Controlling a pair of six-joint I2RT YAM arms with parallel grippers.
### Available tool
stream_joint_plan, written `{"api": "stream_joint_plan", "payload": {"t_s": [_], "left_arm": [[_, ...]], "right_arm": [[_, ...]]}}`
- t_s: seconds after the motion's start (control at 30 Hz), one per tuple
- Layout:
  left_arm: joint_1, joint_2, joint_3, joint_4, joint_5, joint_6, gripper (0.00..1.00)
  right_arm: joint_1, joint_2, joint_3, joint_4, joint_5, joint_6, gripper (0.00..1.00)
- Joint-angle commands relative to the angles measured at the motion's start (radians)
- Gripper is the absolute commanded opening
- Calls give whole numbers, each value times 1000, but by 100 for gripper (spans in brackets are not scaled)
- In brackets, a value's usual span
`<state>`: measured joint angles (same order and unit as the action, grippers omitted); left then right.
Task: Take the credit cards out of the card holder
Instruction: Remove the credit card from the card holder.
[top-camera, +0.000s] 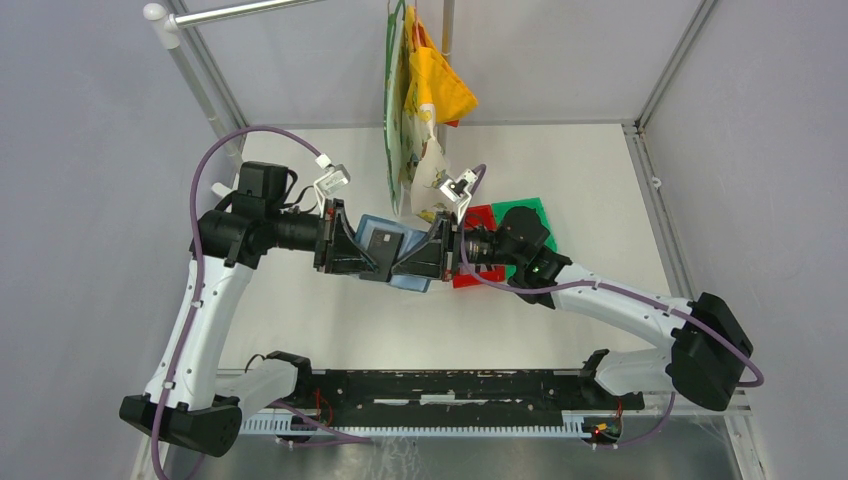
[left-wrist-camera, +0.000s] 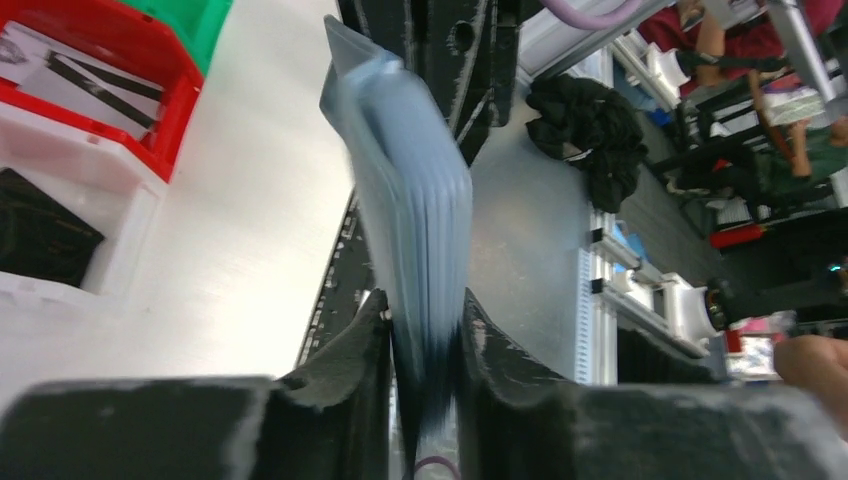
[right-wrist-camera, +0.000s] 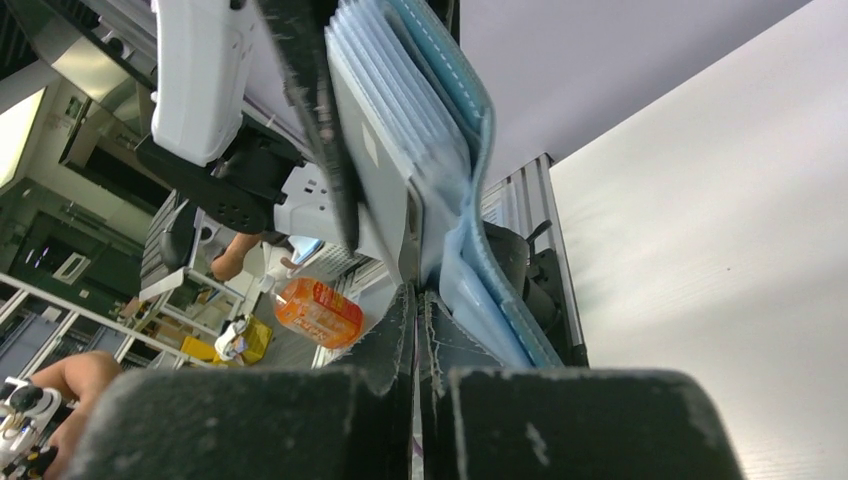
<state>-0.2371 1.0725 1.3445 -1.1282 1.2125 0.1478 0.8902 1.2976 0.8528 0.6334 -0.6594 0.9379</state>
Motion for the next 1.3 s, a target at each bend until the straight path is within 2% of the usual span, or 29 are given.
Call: {"api": "stream_joint_plan", "payload": {"t_s": [0.0,0.03,0.07,0.23,0.6,0.73,0.87,1.03,1.27], "left_arm": [[-39,3,8,-3,211,7,9],[-39,7,17,-10,201,10,3],[-39,9,24,-18,196,16,2],[-39,10,58,-12,198,16,2],[-38,-2,71,-4,189,-7,2],[-39,1,60,8,178,-14,7],[-39,8,73,8,175,-18,11],[-39,0,75,10,165,-19,17],[-38,-6,90,10,174,-26,17]], "right_arm": [[18,-11,19,153,69,-23,0],[18,-18,12,151,67,-27,0],[18,-25,3,146,66,-32,0],[18,-91,-36,42,127,-103,1],[23,-67,-28,82,156,-85,1],[23,-100,-63,100,178,-85,16],[24,-94,-67,126,186,-69,25],[30,-74,-54,126,209,-62,40],[33,-71,-27,3,322,-83,46]]}}
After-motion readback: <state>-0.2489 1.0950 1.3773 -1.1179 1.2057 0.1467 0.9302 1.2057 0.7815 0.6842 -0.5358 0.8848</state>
